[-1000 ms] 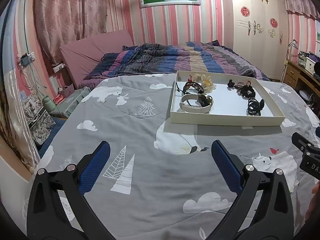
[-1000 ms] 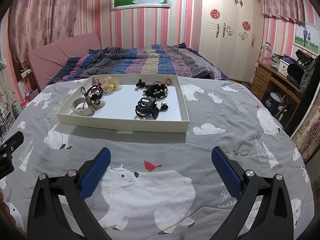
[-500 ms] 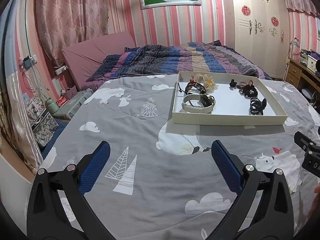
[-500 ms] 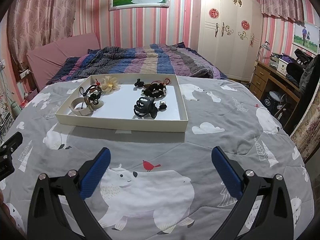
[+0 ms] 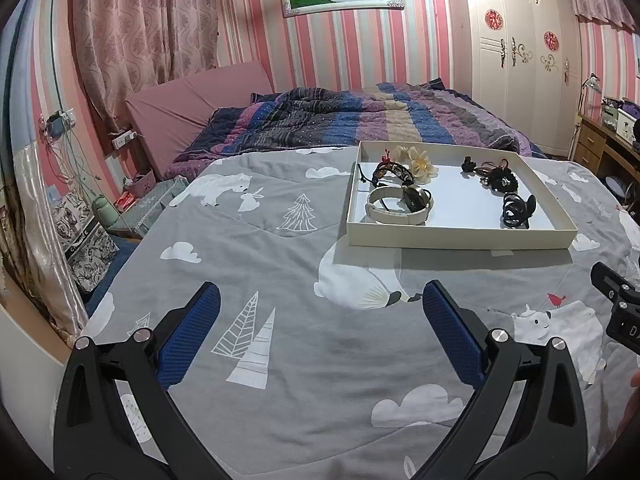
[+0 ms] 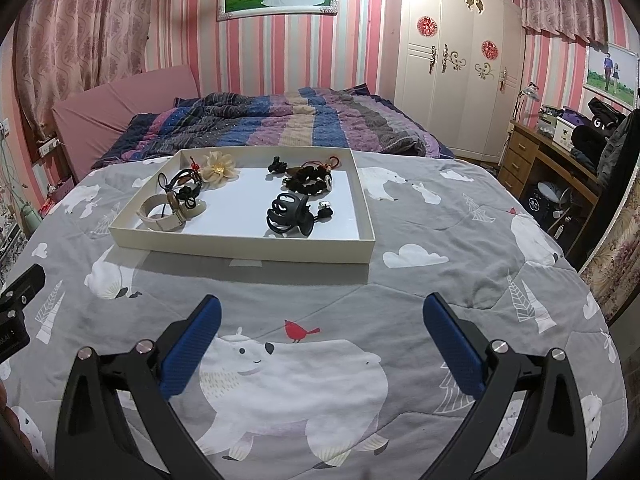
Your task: Organize jewelry
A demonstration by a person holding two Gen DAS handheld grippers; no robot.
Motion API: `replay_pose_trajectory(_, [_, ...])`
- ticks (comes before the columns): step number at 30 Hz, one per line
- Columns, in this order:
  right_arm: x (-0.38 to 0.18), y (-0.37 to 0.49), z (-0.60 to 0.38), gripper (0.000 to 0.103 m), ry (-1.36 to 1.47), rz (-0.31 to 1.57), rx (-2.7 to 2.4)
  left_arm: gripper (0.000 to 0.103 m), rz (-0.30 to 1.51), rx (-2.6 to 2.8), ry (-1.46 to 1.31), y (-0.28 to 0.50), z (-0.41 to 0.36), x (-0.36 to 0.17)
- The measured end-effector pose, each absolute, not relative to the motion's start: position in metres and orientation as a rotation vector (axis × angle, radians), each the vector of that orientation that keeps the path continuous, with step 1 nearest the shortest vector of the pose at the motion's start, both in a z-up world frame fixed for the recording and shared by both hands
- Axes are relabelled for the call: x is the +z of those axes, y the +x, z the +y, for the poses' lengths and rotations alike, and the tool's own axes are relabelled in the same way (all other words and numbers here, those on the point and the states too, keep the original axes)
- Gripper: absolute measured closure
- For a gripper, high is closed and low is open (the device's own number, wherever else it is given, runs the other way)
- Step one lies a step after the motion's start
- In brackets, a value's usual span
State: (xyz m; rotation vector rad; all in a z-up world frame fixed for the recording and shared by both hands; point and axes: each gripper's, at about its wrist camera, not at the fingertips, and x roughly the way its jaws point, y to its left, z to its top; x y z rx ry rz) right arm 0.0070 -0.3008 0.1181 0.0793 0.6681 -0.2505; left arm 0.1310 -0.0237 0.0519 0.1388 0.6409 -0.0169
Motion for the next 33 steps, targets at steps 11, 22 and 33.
replay_pose_trajectory(11, [0.1179,0.0065,-0.3017,0.002,0.081,0.665,-0.253,0.003,0.641,-0.016,0.141,0.1314,-0.0234,0.0510])
replay_pose_trajectory(22, [0.1183,0.0060,-0.3028,0.002,0.085,0.665,-0.256,0.003,0.636,-0.006,0.146,0.1320,-0.0232,0.0519])
replay_pose_trajectory(33, [0.1190,0.0058,-0.3030,0.002,0.087,0.666,-0.255,0.003,0.656,0.000,0.138,0.1339,-0.0217,0.0503])
